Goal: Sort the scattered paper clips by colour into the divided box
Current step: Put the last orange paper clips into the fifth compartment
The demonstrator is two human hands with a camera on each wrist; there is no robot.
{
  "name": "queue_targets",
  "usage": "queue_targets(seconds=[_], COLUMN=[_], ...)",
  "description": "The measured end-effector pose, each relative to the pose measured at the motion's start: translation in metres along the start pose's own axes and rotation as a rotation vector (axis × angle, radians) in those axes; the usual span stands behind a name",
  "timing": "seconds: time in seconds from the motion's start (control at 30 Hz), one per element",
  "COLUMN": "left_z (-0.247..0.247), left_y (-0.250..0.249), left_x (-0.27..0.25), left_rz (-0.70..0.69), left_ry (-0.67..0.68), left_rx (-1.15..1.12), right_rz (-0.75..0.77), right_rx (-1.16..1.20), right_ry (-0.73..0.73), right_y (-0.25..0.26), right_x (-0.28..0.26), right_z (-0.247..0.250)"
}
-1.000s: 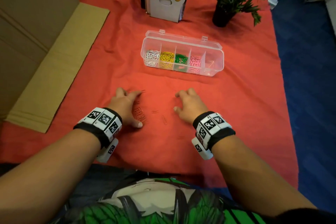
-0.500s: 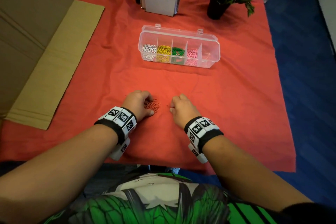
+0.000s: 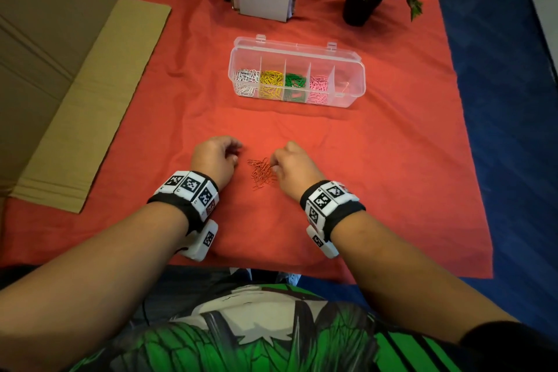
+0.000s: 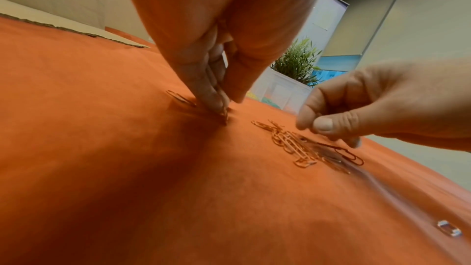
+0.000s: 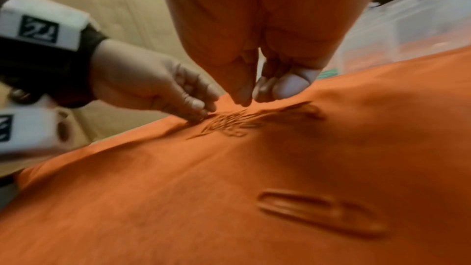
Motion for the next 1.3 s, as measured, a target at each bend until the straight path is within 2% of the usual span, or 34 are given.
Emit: queue_targets(seconds=[0.1,0.2,0.27,0.37,0.6,0.77,0.87,0.93,1.03,1.17,1.3], left_z=[0.002,0.006,0.011,0.016,0.016,0.009,0.002,-0.004,-0.009,-0.014,-0.021], left_y=[0.002,0.008,0.012,0.015,0.014,0.005,-0.002,-0.006,-0.009,-0.007,-0.001], left_x=[-0.004,-0.005,-0.005,-0.004,0.000,-0.001,-0.002,-0.002,-0.003,-0.009,-0.010], left_rz=[-0.064,-0.126,-0.154,-0.150,-0.123,-0.058,0.017,0.090,0.034,-0.147,-0.206], left_ry=[-0.004,-0.018,-0.013,0.006,0.017,-0.038,0.071,0.148,0.154,0.123,0.143], left_rx=[0.082,0.187,0.273,0.326,0.333,0.116,-0.056,-0.132,0.021,0.228,0.307], right_rz=[0.176,0.219,0.200,0.046,-0.273,-0.442,-0.546,-0.572,-0.558,-0.414,-0.251], right_rx=[-0.169,-0.306,-0.299,-0.113,0.298,0.556,0.747,0.782,0.649,0.280,-0.057], right_ry=[0.011,-0.007,-0.016,0.043,0.001,-0.009,0.000,0.002,-0.034,-0.053,-0.017], right_y=[0.015,0.020,0.017,0.005,-0.010,-0.017,-0.020,-0.024,-0.031,-0.034,-0.034], right_x=[-0.001,-0.001,0.003,0.009,0.014,0.014,0.011,0.010,0.007,0.004,-0.004], right_z=[-0.012,-0.015,-0.012,-0.007,0.004,0.007,0.015,0.018,0.023,0.030,0.022])
Point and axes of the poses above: each hand's wrist, its own x-axis towards the middle knuckle, its own z-axis out of the back of the hand, y = z × x, the point moved 1 cm from there along x, towards the middle knuckle, and after that the axes turned 9 degrees about -y, right-handed, at the moved point
